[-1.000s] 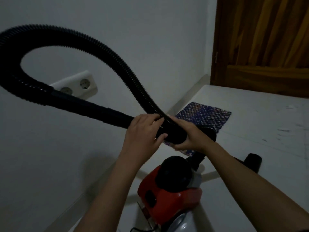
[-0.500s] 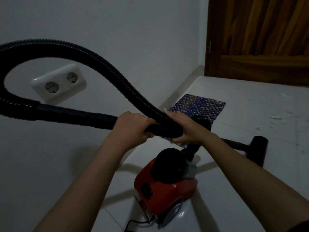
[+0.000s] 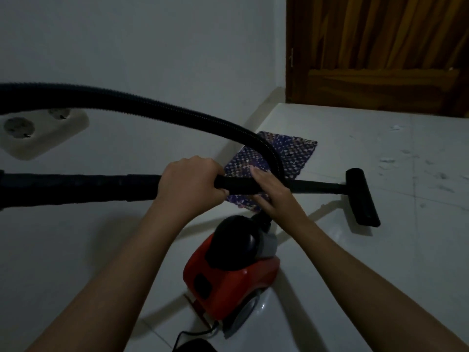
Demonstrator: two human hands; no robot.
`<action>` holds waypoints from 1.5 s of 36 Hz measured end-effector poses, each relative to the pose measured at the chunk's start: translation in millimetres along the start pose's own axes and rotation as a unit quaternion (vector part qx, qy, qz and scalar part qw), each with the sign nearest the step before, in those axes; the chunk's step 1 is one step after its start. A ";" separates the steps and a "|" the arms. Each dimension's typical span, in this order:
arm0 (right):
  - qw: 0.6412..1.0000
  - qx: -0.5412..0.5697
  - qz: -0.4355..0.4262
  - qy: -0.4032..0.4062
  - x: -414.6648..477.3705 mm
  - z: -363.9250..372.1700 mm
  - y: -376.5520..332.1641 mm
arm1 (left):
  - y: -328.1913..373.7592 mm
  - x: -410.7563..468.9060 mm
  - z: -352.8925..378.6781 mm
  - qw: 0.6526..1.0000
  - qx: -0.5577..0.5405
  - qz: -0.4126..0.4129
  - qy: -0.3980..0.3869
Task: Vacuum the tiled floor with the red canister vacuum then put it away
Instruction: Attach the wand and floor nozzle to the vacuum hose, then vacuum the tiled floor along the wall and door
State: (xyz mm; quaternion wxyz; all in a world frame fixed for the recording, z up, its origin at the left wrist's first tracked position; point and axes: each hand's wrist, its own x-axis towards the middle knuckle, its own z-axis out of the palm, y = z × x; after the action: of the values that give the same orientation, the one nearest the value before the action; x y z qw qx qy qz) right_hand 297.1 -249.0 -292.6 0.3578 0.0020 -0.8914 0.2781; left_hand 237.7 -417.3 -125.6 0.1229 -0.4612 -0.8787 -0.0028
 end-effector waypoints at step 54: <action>0.472 0.420 0.738 0.237 17.4 -85.3 -84.5 | 85.3 7.2 -61.0 0.573 -0.617 -0.285 -0.458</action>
State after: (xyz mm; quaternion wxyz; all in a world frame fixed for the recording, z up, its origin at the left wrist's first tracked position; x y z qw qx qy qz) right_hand 355.6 -274.6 -189.4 0.1739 -0.5722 -0.2212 0.7704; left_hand 316.1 -369.6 -74.1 -0.6174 -0.0911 -0.6898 -0.3670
